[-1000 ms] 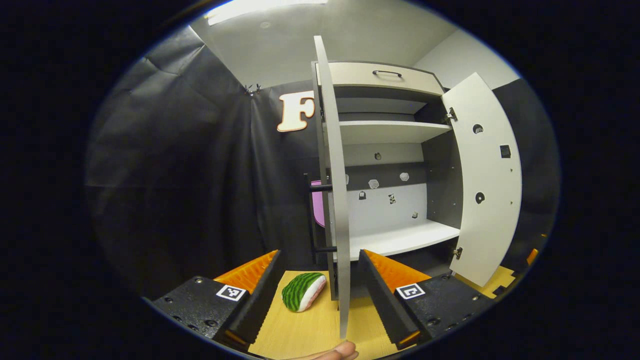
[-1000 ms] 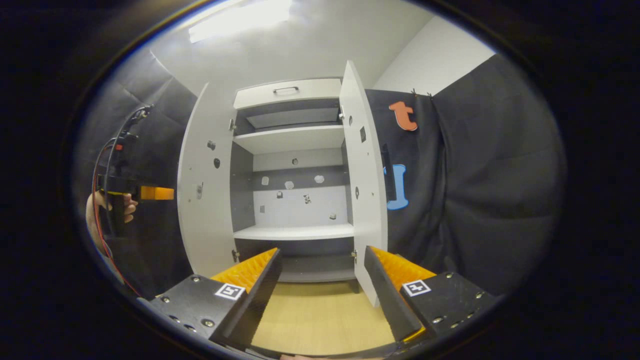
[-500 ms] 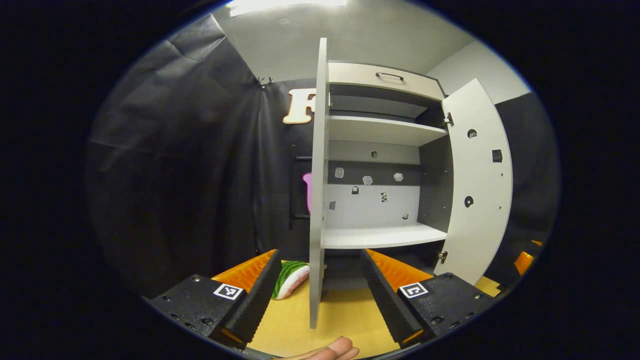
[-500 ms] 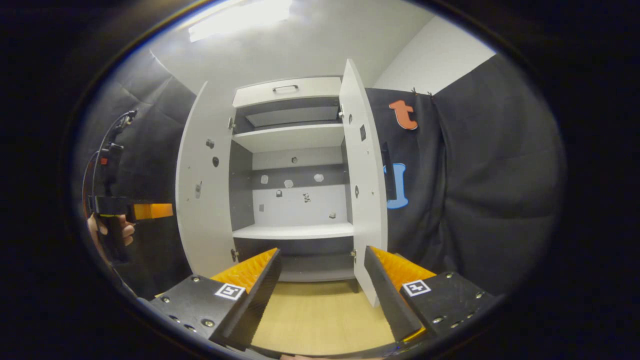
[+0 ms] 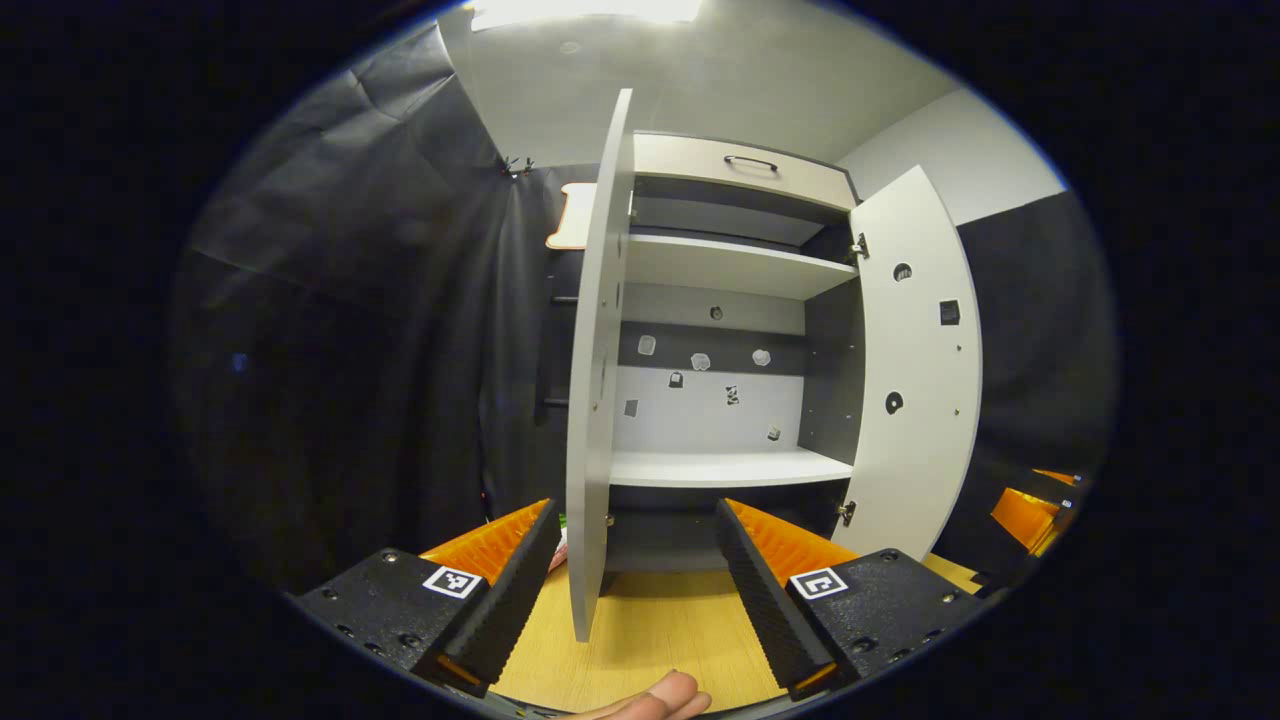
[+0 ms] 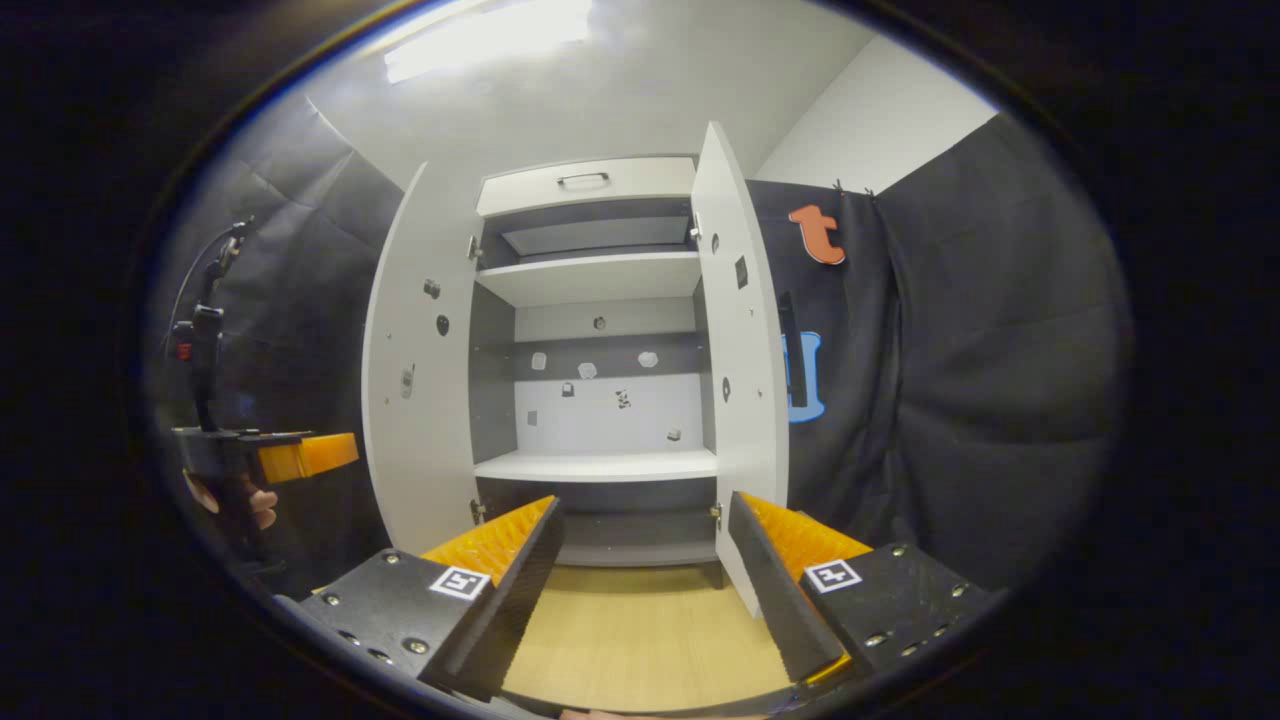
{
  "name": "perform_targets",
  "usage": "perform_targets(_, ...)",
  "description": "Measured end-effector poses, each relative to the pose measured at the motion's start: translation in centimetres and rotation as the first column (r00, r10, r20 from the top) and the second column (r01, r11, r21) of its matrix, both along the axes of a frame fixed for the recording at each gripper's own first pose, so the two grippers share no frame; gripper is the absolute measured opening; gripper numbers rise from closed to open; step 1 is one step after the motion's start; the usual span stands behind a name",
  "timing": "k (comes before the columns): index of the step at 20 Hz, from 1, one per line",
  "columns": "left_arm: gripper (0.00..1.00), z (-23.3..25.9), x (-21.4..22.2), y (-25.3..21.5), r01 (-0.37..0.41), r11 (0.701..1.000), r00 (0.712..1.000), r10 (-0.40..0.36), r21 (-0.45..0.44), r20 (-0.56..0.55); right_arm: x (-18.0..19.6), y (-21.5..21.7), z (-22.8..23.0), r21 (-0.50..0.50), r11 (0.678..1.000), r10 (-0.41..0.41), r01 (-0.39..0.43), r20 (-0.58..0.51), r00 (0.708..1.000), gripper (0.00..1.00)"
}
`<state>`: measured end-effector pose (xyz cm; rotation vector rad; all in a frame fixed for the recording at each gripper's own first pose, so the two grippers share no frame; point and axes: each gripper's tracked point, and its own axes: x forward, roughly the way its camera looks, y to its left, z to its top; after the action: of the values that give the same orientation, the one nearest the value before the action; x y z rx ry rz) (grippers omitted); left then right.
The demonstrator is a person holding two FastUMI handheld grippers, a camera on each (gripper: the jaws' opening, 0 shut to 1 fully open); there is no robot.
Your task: Open the right door of the double-door shoe cabinet with the right hand, and open the left door with the left hand.
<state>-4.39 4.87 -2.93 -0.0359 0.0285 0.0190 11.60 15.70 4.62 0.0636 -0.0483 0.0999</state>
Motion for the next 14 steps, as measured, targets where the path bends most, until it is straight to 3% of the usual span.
perform_targets(3, 0.92, 0.6, -0.5, -1.0, -0.017, 0.999, 0.999, 0.015, 0.047, 0.036, -0.4, 0.6, 0.1, -0.014, 1.0, 0.005, -0.005, 0.006, 1.0, 0.99)
perform_targets(7, 0.96, -0.6, -0.6, -3.7, 0.032, 0.999, 0.999, -0.032, 0.015, 0.002, -0.2, 1.1, -0.2, -0.024, 1.0, 0.015, -0.015, 0.0, 1.0, 0.94)
perform_targets(8, 0.96, -1.0, -0.5, -4.1, 0.04, 0.999, 0.999, -0.04, 0.01, -0.009, -0.2, 1.1, -0.2, -0.025, 1.0, 0.016, -0.016, -0.001, 1.0, 0.99)
perform_targets(14, 0.94, -2.0, -0.6, -4.3, 0.025, 0.999, 0.999, -0.023, 0.029, -0.041, -0.1, 0.4, -0.5, -0.013, 1.0, 0.003, -0.003, -0.006, 1.0, 0.98)
